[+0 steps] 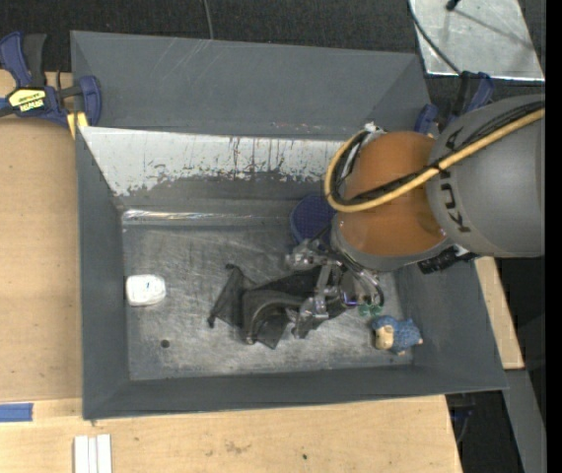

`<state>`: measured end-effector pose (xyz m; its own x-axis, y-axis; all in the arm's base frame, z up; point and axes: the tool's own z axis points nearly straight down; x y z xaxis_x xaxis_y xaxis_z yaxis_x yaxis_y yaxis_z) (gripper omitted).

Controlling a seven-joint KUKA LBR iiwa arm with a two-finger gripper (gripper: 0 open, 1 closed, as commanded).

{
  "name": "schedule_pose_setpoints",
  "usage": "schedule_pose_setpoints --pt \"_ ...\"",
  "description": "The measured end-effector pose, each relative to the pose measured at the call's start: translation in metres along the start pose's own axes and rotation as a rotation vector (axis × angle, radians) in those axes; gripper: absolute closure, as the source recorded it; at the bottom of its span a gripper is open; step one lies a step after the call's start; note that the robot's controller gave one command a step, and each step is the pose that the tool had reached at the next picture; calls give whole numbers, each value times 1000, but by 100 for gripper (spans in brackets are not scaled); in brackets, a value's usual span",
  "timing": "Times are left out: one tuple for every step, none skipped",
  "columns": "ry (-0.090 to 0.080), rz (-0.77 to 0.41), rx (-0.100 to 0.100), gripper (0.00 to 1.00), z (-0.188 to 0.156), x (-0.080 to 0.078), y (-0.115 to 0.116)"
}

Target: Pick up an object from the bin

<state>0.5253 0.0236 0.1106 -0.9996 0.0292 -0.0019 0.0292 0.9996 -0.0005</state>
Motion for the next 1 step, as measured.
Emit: schedule_pose_setpoints --pt "1 -1 0 100 -31 1 0"
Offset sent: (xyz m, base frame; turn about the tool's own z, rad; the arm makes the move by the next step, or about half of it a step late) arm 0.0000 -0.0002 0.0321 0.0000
